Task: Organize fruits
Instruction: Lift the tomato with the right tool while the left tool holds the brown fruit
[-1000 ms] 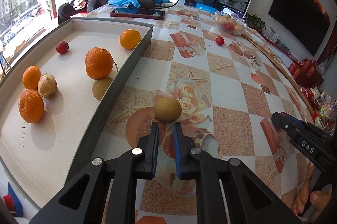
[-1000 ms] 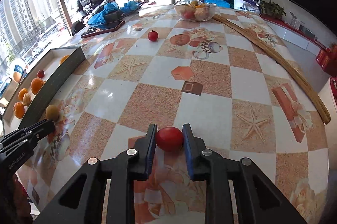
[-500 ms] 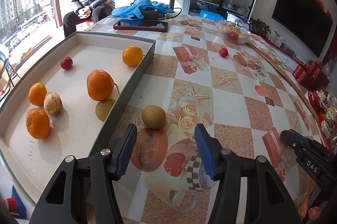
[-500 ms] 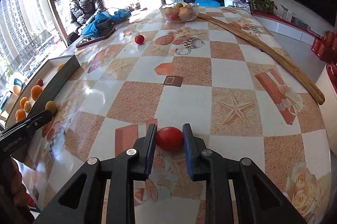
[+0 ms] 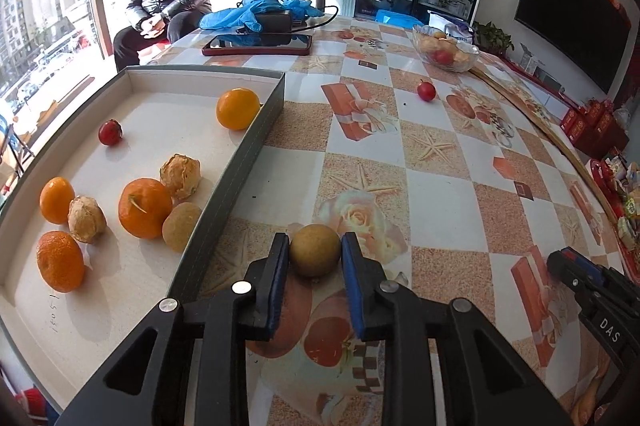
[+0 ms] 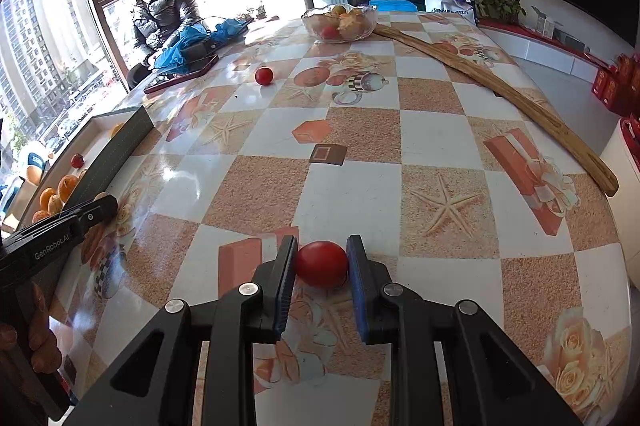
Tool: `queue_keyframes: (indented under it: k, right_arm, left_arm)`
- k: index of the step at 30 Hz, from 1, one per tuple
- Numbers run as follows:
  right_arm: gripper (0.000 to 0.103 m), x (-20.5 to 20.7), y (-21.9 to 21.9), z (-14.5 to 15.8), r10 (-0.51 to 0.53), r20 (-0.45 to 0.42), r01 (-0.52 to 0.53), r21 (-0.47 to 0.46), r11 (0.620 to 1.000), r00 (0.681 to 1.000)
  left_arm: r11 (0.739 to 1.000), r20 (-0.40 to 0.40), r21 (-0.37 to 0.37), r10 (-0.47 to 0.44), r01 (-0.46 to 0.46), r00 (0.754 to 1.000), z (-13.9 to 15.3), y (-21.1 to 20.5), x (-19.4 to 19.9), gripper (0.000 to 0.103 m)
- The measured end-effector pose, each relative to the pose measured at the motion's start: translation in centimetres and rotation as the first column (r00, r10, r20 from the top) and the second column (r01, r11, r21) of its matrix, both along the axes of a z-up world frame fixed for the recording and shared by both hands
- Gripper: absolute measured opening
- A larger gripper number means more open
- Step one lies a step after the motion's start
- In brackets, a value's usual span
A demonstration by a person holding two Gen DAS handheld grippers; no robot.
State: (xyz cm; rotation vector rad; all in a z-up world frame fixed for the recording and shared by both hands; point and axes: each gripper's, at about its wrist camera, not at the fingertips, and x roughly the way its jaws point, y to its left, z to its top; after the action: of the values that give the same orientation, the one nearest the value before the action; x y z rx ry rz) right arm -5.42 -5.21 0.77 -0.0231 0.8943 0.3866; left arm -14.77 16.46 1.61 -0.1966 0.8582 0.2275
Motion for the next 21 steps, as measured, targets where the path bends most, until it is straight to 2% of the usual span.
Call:
queue_keyframes:
  k: [3, 13, 21]
  right_arm:
    - [0.026, 0.0, 0.0, 0.0, 0.000, 0.000, 0.000, 0.001, 1.000, 1.000]
    - [0.026, 0.0, 0.0, 0.0, 0.000, 0.000, 0.000, -0.001, 1.000, 1.000]
    - [0.026, -0.1, 0.1, 0.0, 0.000, 0.002, 0.000, -0.010, 1.000, 1.000]
  left_arm:
    - [1.000, 0.005, -0.003, -0.023, 0.023, 1.000, 0.0, -0.7, -1.2, 0.029]
    - [0.996, -0.007, 0.074, -0.048, 0.048, 0.999, -0.2, -3.0, -2.2, 0.029]
    - [0.996, -0.011, 0.067, -0.050, 0.050, 0.999, -0.3, -3.1, -2.2, 0.029]
